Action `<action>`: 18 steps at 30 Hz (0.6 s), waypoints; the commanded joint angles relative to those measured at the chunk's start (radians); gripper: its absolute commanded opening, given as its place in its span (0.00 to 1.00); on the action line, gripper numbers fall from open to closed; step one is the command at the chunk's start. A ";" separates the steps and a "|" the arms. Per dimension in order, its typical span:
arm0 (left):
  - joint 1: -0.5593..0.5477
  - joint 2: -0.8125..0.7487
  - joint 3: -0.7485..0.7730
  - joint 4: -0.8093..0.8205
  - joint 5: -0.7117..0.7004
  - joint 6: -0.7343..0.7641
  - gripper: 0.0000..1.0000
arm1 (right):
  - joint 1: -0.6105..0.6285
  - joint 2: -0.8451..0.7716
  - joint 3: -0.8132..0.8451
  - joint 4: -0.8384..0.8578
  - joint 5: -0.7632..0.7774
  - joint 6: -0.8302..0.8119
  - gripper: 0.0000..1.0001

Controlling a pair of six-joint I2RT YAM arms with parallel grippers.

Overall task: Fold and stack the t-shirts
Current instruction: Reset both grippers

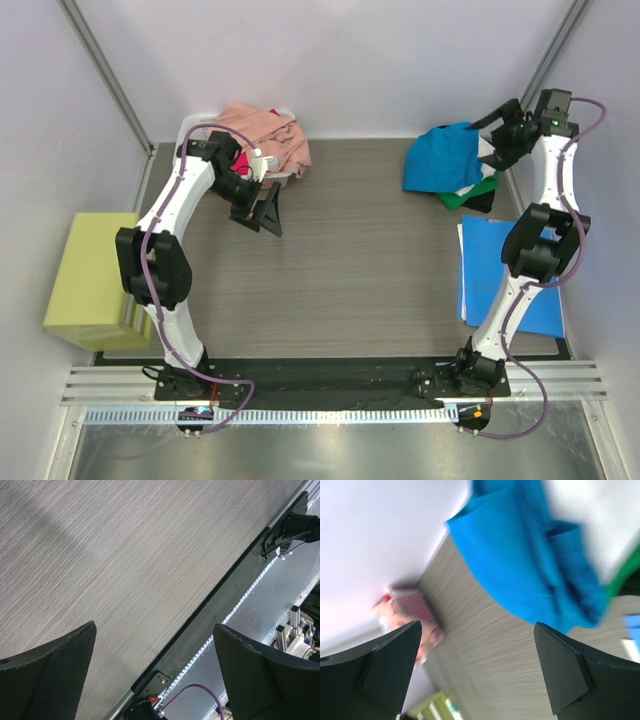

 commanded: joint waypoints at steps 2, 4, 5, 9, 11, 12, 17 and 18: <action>-0.001 -0.029 0.005 0.000 0.028 -0.005 1.00 | 0.077 0.116 0.036 0.227 -0.401 0.107 1.00; 0.001 -0.034 -0.003 0.000 0.021 -0.004 1.00 | 0.109 0.203 0.069 0.418 -0.544 0.230 1.00; 0.001 -0.035 -0.004 -0.003 0.017 -0.004 1.00 | 0.113 0.233 0.099 0.439 -0.550 0.250 1.00; 0.001 -0.038 -0.006 -0.019 0.013 0.002 1.00 | 0.114 0.354 0.172 0.676 -0.581 0.399 1.00; 0.001 -0.047 -0.012 -0.025 0.013 0.008 1.00 | 0.103 0.423 0.232 0.678 -0.570 0.413 1.00; 0.001 -0.052 -0.016 -0.026 0.010 0.008 1.00 | 0.097 0.437 0.238 0.675 -0.564 0.407 1.00; 0.001 -0.070 -0.055 -0.026 -0.009 0.025 1.00 | 0.069 0.468 0.110 0.672 -0.524 0.326 1.00; 0.001 -0.073 -0.070 -0.025 -0.010 0.028 1.00 | 0.069 0.466 0.094 0.672 -0.530 0.321 1.00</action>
